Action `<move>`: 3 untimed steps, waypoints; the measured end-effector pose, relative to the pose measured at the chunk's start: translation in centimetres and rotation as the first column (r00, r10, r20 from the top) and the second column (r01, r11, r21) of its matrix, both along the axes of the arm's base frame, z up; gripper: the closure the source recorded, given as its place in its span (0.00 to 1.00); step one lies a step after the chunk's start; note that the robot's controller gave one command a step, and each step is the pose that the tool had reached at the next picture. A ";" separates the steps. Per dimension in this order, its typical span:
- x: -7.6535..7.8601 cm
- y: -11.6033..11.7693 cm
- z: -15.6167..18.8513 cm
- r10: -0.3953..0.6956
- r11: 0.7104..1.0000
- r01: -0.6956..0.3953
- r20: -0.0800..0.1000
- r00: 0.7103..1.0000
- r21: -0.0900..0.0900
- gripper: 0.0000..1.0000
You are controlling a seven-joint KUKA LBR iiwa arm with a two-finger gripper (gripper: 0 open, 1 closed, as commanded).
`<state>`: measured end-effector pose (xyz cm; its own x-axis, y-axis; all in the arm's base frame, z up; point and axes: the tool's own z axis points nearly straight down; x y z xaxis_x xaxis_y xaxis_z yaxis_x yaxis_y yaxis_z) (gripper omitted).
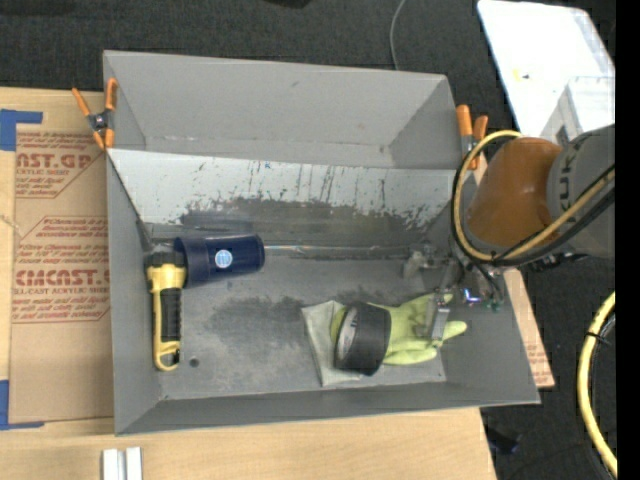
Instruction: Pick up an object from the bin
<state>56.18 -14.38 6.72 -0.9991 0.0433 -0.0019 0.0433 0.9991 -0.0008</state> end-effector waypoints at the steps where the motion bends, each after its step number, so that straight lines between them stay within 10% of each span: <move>1: 1.0 -0.5 0.2 -0.204 0.979 0.204 0.006 0.979 0.006 0.00; 2: 0.1 0.2 0.0 -0.015 1.000 0.015 -0.001 1.000 0.002 0.00; 3: -0.5 2.0 0.2 0.341 0.940 -0.341 0.006 0.940 0.000 0.00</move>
Offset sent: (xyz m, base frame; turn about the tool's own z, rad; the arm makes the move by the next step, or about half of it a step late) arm 0.0007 0.0004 0.0002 0.0166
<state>55.70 -12.41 6.91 -0.9538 -0.3002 -0.0075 -0.3002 0.9539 -0.0004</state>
